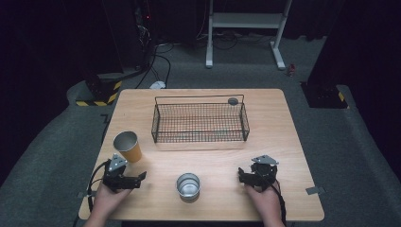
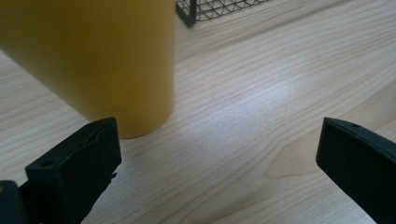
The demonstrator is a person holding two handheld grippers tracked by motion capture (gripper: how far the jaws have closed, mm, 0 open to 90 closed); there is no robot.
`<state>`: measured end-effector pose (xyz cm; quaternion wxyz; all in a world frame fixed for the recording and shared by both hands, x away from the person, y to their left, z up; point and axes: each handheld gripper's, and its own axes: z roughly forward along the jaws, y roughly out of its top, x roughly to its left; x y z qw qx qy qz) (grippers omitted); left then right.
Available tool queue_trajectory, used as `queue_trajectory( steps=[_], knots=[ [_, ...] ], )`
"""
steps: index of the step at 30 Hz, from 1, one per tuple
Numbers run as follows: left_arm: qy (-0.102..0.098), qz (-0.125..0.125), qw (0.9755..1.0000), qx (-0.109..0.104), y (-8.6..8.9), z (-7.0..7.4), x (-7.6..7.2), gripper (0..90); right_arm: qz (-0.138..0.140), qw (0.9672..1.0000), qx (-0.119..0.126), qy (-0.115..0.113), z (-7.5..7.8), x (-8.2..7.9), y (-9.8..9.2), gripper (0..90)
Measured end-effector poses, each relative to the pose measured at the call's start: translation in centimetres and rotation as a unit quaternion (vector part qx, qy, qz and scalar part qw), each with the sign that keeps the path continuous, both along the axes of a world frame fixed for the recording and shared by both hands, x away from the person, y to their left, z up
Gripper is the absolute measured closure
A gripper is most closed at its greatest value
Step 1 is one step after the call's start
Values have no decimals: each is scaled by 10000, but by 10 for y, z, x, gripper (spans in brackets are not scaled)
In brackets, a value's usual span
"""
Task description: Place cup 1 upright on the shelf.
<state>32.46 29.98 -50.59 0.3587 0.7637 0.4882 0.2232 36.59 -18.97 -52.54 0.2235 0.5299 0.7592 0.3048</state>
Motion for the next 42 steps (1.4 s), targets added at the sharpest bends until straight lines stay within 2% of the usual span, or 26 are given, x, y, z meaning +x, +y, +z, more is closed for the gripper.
queue_trajectory(
  steps=[4,8,12,14,16,17,20,22,27,31,32,39,42],
  knots=[
    [-120,134,9998,-23,6,2,0,5,6,10000,14,15,0,0,0,86],
    [-176,153,9997,47,10,3,1,0,7,10000,13,15,0,0,0,86],
    [-204,250,9995,4,14,4,3,0,6,10000,14,14,0,0,0,86],
    [-312,322,9990,-53,16,6,4,0,5,10000,13,15,0,0,0,86],
    [-302,329,9990,-29,17,8,4,0,6,10000,14,15,0,0,0,86],
    [-380,400,9984,-77,18,8,5,0,5,10000,13,15,0,0,0,86],
    [-376,437,9982,-163,20,9,7,5,6,10000,13,15,0,0,0,86],
    [-446,527,9974,-216,23,9,11,5,7,10000,13,15,0,0,0,86],
    [-447,586,9969,-279,24,9,14,5,6,10000,15,15,0,0,0,86],
    [-568,594,9961,-313,23,11,16,5,6,10000,14,16,0,0,0,86],
    [-628,685,9951,-325,22,13,18,5,5,10000,14,16,0,0,0,86],
    [-643,773,9943,-352,23,16,29,5,6,10000,13,14,0,0,0,86],
    [-669,829,9932,-475,24,17,35,5,7,10000,13,14,0,0,0,86]
  ],
)
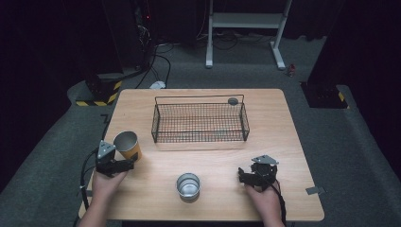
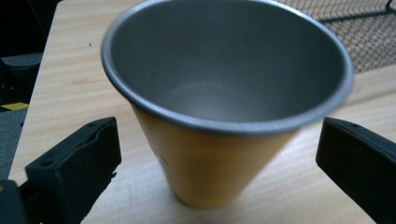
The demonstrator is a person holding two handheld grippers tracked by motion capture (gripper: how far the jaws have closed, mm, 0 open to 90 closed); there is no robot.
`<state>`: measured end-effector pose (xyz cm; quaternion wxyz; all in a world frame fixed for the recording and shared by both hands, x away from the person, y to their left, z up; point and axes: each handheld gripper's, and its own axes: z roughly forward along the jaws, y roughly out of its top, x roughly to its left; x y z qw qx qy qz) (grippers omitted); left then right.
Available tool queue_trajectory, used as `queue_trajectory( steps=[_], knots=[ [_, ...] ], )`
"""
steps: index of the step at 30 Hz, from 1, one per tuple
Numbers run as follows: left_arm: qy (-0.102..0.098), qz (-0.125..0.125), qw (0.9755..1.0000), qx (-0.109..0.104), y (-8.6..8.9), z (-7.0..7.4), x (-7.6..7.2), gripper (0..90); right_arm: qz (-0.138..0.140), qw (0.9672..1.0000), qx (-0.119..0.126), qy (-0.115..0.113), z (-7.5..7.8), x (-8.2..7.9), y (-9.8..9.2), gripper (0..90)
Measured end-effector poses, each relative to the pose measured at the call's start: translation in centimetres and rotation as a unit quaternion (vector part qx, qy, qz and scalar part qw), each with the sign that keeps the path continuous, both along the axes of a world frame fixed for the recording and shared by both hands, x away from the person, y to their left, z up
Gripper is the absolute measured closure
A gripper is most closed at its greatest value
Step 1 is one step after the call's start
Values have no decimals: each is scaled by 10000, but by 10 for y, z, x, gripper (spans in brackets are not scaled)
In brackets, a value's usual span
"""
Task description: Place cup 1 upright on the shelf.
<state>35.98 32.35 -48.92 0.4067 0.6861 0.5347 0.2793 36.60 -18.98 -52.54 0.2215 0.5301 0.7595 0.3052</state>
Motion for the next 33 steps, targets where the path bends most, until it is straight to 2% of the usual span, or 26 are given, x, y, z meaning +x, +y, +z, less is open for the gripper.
queue_trajectory(
  steps=[5,9,13,18,22,24,28,30,33],
  knots=[
    [-28,-22,10000,89,-3,-3,10,5,-1,10000,1,0,0,0,0,86],
    [-51,-22,9999,114,-4,-3,12,5,14,10000,-3,-1,0,0,0,86],
    [-173,39,9998,5,-3,0,13,5,15,10000,-3,-1,0,0,0,85],
    [-292,34,9996,15,-1,1,15,8,10,10000,1,0,0,0,0,85],
    [-323,-4,9995,69,-2,0,14,39,9,10000,1,2,0,0,0,86],
    [-400,-33,9991,125,-2,0,13,69,14,10000,-4,-2,0,0,0,85],
    [-499,-51,9987,48,-1,0,13,121,14,10000,-6,-4,0,0,0,86],
    [-486,-36,9988,6,-1,-1,14,115,9,10000,-9,-7,0,0,0,86],
    [-513,-26,9987,33,-1,-1,14,134,11,10000,-14,-12,0,0,0,86]
  ],
)
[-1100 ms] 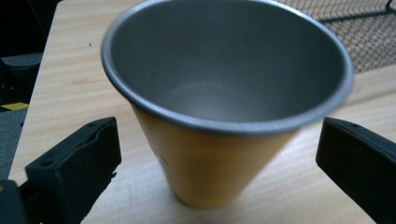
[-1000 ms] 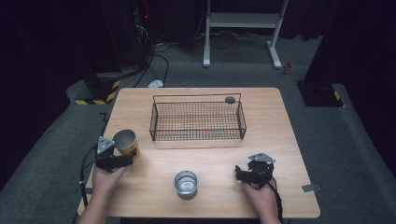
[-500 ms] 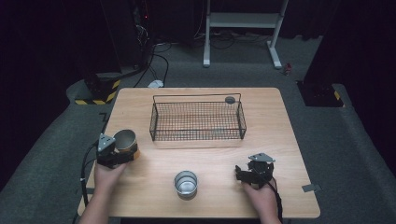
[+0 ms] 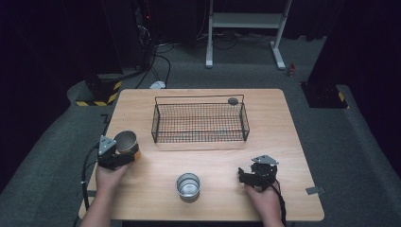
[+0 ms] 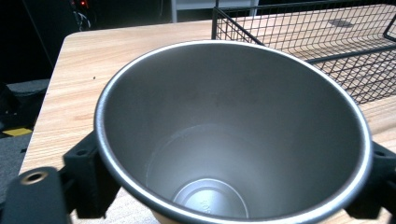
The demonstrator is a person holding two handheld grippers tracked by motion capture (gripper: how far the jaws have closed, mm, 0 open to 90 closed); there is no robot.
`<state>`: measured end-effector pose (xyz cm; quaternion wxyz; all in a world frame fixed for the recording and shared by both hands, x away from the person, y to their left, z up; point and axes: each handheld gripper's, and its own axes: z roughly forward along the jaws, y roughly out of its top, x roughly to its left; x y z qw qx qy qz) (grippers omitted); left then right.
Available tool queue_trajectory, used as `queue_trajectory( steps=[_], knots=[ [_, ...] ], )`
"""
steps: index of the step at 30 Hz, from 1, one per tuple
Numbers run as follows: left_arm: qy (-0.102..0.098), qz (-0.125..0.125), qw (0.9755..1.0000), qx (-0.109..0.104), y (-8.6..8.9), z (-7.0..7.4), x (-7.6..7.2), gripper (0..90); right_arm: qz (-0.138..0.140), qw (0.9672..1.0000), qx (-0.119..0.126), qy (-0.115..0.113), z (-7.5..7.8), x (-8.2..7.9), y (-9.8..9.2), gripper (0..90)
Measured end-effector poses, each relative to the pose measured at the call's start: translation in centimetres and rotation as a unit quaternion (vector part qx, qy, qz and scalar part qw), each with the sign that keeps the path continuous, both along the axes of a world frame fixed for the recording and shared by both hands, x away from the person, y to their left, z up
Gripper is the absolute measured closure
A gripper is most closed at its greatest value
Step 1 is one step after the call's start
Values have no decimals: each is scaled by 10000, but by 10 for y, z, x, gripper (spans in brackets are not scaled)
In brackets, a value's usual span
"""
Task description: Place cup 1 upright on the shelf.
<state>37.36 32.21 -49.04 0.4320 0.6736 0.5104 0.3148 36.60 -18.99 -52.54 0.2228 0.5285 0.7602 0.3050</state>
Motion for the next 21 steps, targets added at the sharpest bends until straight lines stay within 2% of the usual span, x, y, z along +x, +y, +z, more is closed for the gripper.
queue_trajectory(
  steps=[10,15,21],
  knots=[
    [-36,-2,10000,70,-2,0,-2,143,-9,10000,14,12,0,0,0,85],
    [-100,-10,9999,15,-3,3,-4,145,-9,10000,14,13,0,0,0,85],
    [-170,-184,9997,21,-11,8,-10,145,-9,10000,15,12,0,0,0,85]
  ],
)
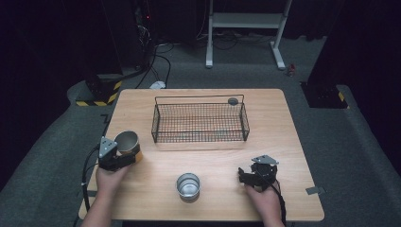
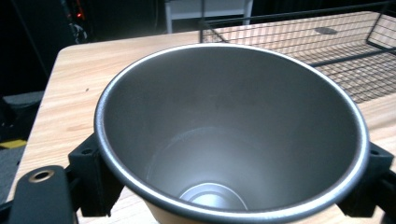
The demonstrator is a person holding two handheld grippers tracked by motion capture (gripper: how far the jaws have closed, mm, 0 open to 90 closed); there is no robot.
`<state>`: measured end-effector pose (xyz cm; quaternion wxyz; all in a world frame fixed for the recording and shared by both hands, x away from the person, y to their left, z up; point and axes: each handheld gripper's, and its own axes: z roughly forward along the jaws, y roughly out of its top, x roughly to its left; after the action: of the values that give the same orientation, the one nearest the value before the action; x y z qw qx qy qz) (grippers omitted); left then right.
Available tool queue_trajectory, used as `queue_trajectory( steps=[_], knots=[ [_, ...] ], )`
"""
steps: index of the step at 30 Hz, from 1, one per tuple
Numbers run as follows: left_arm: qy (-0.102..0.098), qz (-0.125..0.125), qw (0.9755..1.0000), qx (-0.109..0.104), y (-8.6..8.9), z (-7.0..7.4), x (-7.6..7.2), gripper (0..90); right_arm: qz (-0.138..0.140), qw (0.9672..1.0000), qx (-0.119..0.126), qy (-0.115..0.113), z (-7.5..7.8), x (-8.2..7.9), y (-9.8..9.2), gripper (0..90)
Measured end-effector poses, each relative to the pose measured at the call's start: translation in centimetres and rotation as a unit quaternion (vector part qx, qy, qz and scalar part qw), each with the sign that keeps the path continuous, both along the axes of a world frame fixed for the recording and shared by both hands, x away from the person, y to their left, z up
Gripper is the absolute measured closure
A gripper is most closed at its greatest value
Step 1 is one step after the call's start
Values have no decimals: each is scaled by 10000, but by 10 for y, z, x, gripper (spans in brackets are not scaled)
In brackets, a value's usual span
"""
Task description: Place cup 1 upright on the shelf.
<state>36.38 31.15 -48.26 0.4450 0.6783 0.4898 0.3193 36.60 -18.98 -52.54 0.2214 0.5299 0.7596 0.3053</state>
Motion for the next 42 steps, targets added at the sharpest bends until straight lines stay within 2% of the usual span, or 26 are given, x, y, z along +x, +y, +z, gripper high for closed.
queue_trajectory(
  steps=[4,8,12,21,30,42],
  knots=[
    [-65,-146,9999,61,-8,3,-3,146,0,10000,-2,0,0,0,0,86],
    [-38,-259,9996,55,-13,5,-5,146,1,10000,-1,0,0,0,0,86],
    [-37,-353,9993,-75,-19,7,-9,146,1,10000,-2,2,0,0,0,86],
    [-51,-446,9989,-127,-24,10,-10,146,7,10000,0,-5,0,0,0,86],
    [-5,-470,9989,1,-27,6,-12,146,21,10000,6,3,0,0,0,85],
    [-77,-628,9979,-147,-35,13,-14,146,18,10000,5,-4,0,0,0,85]
  ],
)
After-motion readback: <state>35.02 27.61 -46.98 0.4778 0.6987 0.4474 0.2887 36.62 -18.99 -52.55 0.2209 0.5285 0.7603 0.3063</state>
